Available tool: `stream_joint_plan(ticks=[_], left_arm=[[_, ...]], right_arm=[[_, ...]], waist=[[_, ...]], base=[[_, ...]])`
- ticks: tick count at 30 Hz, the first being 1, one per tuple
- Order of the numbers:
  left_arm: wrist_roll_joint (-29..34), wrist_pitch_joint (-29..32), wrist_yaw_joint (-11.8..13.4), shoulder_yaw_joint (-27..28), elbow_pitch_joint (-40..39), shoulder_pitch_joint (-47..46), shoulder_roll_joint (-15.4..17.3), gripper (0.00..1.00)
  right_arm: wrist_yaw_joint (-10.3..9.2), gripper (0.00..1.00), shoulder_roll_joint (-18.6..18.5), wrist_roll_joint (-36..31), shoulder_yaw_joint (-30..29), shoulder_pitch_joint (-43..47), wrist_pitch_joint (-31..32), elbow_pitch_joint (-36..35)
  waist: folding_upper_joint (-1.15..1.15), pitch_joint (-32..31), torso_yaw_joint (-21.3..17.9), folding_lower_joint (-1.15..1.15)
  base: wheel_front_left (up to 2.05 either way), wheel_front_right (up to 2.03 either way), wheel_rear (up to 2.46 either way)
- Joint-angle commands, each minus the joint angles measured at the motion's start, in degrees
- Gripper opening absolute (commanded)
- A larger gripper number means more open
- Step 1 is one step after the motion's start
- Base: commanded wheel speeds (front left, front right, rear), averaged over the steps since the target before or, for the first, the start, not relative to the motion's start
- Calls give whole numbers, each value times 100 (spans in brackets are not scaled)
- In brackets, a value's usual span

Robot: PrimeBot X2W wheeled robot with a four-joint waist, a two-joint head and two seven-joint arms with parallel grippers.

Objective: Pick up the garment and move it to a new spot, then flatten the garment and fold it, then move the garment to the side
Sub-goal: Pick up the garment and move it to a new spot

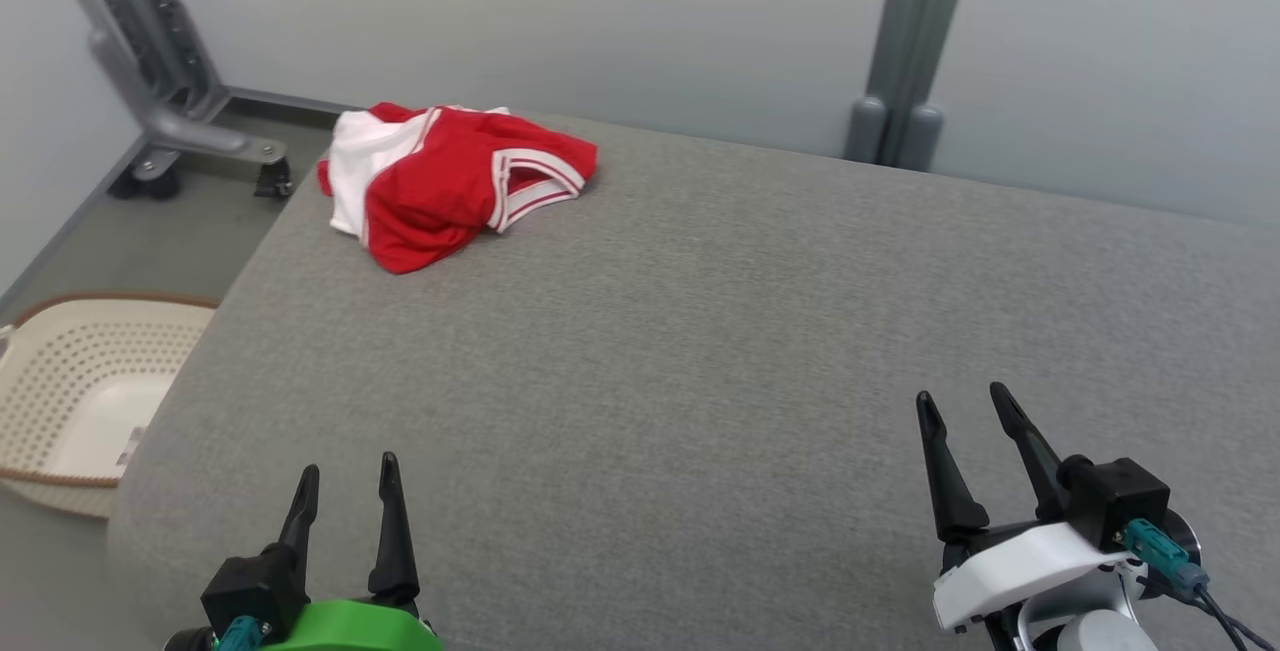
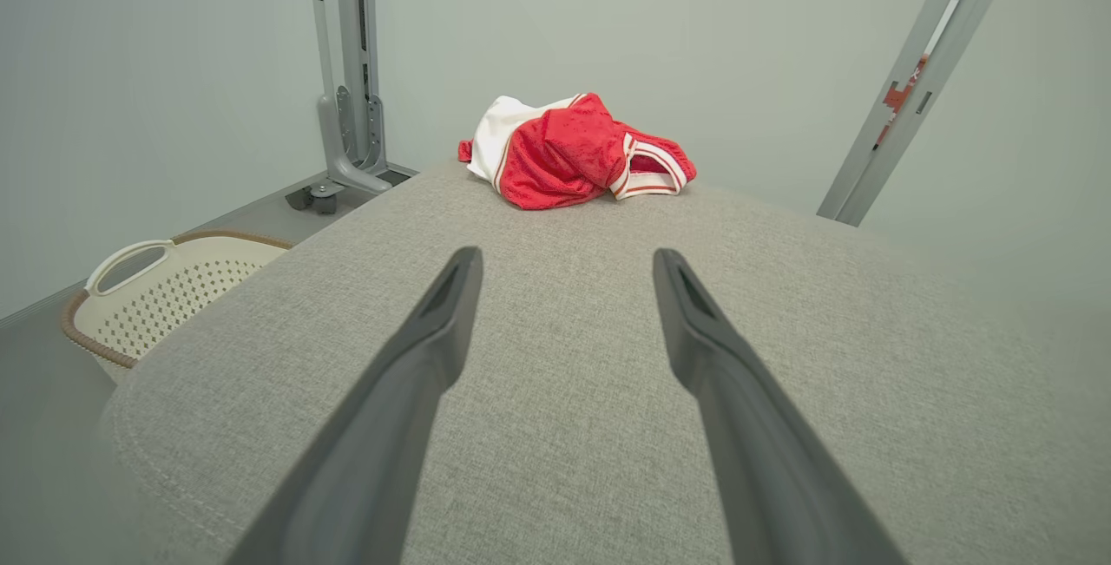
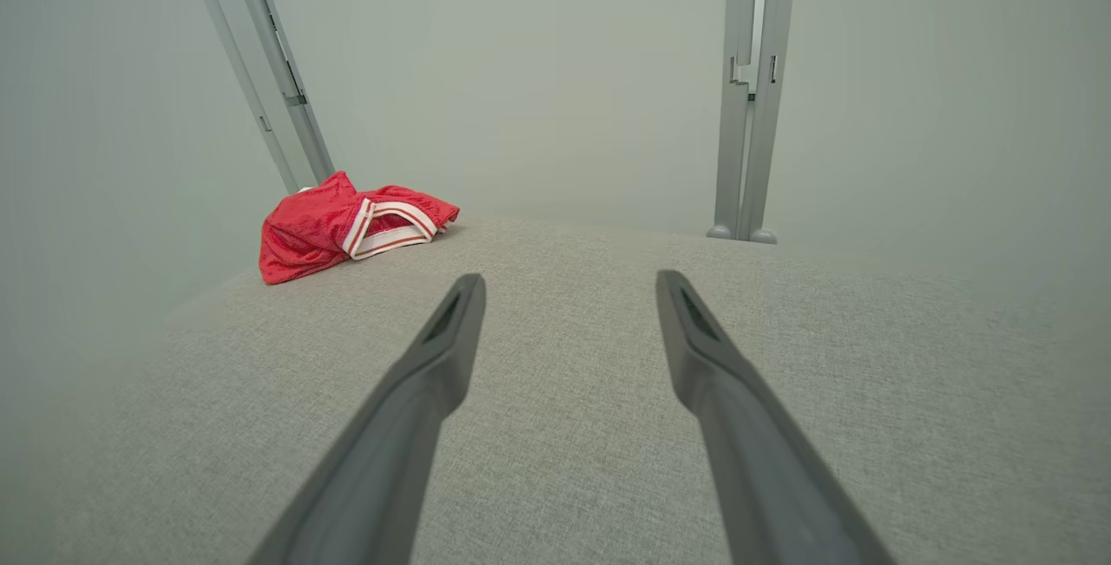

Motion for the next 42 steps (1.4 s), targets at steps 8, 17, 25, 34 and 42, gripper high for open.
stream_joint_plan(ticks=[8, 17, 25, 34, 42], left_arm=[[-125, 1, 187, 414, -404, 181, 18, 100], [-129, 0, 271, 744, -832, 497, -81, 100], [71, 62, 91, 793, -802, 7, 291, 100], [278, 771, -403, 568, -435, -2122, 1078, 100], [3, 1273, -762, 452, 513, -3981, 1369, 100]], right_arm=[[-10, 100, -19, -37, 520, -482, 91, 97], [-10, 100, -17, -62, 787, -857, 69, 292], [-10, 100, -16, -227, 446, -868, 53, 177], [-10, 100, -14, -646, -293, -831, 277, -601], [-10, 100, -18, -1059, -438, -1107, 661, -1408]], waist=[[0, 296, 1171, 0], [0, 437, 1249, 0], [0, 595, 1262, 0], [0, 1224, 1087, 0], [0, 2090, 349, 0]], base=[[0, 0, 0], [0, 0, 0], [0, 0, 0], [0, 0, 0], [0, 0, 0]])
